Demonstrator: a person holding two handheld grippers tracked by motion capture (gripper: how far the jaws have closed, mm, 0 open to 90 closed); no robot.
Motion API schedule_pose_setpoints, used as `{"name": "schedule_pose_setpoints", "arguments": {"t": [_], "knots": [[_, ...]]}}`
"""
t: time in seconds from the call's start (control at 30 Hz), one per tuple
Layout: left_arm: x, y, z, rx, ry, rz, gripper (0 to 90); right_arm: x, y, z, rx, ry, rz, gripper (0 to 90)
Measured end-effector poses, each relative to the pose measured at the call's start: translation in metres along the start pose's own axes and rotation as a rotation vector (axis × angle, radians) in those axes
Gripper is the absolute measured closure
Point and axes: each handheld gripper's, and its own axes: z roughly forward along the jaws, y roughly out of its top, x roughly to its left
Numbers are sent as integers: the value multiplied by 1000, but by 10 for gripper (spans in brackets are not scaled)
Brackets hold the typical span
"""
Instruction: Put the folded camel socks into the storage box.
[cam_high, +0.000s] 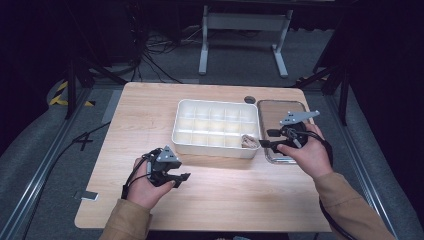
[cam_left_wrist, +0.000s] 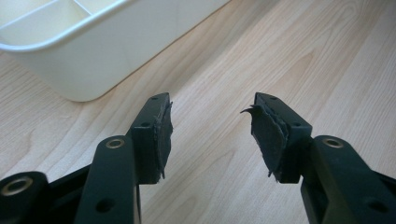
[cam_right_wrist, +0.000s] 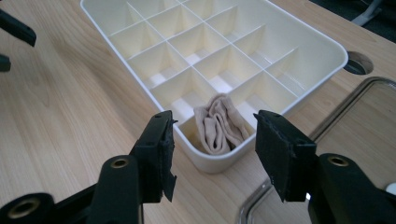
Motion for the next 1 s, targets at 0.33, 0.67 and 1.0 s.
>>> {"name": "schedule_pose_setpoints", "arguments": {"t": [0.33, 0.67, 1.0], "knots": [[3, -2, -11, -7, -17, -17, 478, 8, -26, -22, -30, 44, -46, 431], [-1, -10, -22, -43, -88, -23, 455, 22, -54, -30, -81, 63, -35, 409], [-2, -10, -20, -18, -39, -26, 456, 34, -72, -24, -82, 75, -22, 369]]}}
